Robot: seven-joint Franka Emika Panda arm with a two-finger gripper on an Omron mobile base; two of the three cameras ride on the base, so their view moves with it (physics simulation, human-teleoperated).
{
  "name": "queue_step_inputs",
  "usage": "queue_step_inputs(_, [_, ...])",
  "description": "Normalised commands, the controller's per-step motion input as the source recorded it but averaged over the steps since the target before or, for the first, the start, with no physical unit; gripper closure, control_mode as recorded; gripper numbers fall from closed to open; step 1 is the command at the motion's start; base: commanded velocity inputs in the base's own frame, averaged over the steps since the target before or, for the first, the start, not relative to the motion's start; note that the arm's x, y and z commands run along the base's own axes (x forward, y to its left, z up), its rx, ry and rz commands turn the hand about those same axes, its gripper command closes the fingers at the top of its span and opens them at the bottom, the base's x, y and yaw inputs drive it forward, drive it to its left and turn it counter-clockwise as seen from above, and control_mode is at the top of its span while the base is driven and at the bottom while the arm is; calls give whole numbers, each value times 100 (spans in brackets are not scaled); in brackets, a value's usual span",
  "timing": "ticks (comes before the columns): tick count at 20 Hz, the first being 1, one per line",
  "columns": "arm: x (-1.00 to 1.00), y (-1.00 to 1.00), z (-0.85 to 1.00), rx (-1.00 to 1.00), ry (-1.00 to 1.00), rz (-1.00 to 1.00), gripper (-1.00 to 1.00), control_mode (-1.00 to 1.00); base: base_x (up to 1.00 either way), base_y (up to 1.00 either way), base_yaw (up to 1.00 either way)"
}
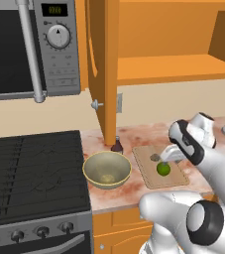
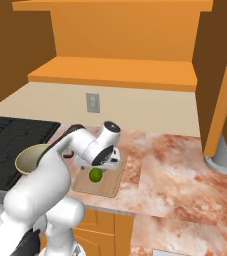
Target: Open the cabinet. Place the bowl and condiment on the counter. Then place the lime and garlic on the cutting board.
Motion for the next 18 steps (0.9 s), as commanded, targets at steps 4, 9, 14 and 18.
queue_step_inputs(4, [-39,0,56,0,-15,0,-100,-100,0,0,0])
queue_step_inputs(9, [-37,0,63,0,-17,0,-100,-100,0,0,0])
queue_step_inputs(14, [-46,0,70,-1,-17,-2,-100,-100,0,0,0])
queue_step_inputs(18, [-49,2,74,-5,-15,-7,-100,-100,0,0,0])
